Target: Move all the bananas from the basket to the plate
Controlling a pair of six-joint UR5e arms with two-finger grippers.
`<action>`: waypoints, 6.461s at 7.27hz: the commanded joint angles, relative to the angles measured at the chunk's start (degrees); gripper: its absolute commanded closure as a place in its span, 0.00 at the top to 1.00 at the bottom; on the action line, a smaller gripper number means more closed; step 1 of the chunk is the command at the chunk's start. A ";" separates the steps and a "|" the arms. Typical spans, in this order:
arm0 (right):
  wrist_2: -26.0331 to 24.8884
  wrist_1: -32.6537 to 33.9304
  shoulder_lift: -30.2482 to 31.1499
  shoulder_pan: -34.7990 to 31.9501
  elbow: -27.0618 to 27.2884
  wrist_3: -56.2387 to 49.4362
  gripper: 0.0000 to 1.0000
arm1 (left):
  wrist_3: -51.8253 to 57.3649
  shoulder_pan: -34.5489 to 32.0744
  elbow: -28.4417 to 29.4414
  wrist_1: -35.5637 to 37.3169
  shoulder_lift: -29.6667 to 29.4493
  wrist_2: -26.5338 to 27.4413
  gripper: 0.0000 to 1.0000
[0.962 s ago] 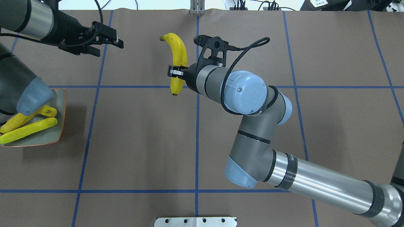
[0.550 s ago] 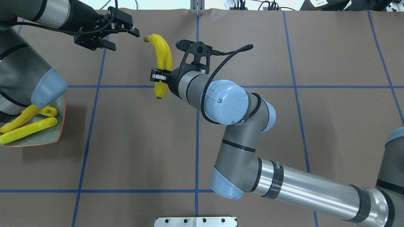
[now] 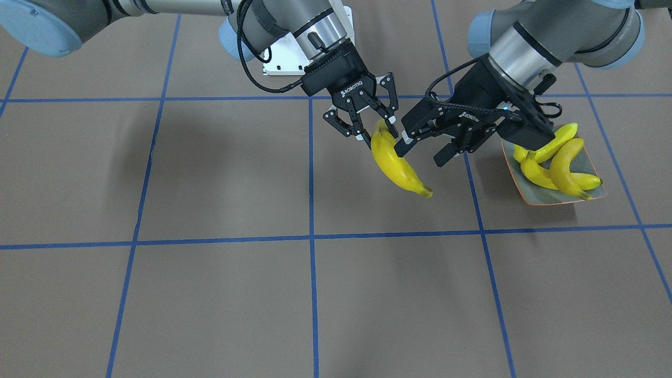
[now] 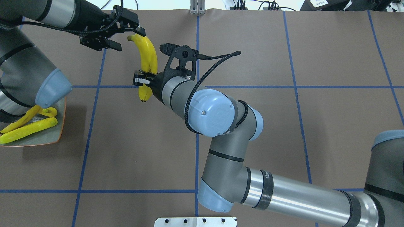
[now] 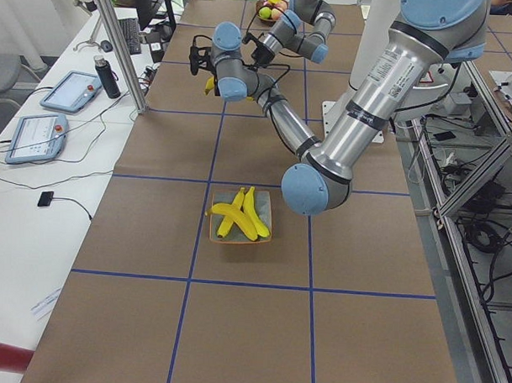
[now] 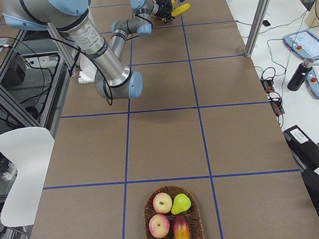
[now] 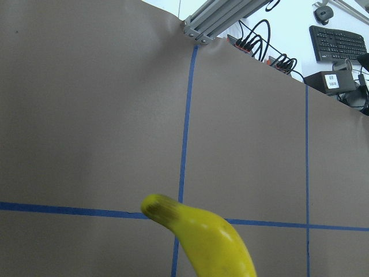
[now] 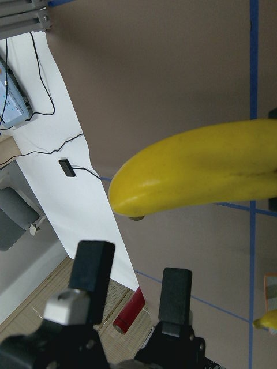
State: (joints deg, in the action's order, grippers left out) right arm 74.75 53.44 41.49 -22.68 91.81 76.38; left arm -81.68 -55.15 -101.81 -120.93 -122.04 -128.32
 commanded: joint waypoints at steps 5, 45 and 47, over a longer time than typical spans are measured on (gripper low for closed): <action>-0.83 0.00 -2.38 0.62 -0.13 -0.09 0.00 | 0.03 0.48 -0.23 -0.19 -0.13 0.00 0.99; 49.06 35.63 21.26 -40.47 15.33 -38.08 1.00 | 76.65 -28.64 -2.16 26.72 32.04 -2.00 1.00; 51.79 45.13 23.01 -45.06 14.90 -50.73 1.00 | 85.70 -34.48 -1.90 37.48 31.69 -2.11 1.00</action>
State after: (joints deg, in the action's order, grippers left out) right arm 123.92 92.33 63.65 -64.17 107.00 33.75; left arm -1.71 -85.96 -103.92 -89.73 -90.20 -130.12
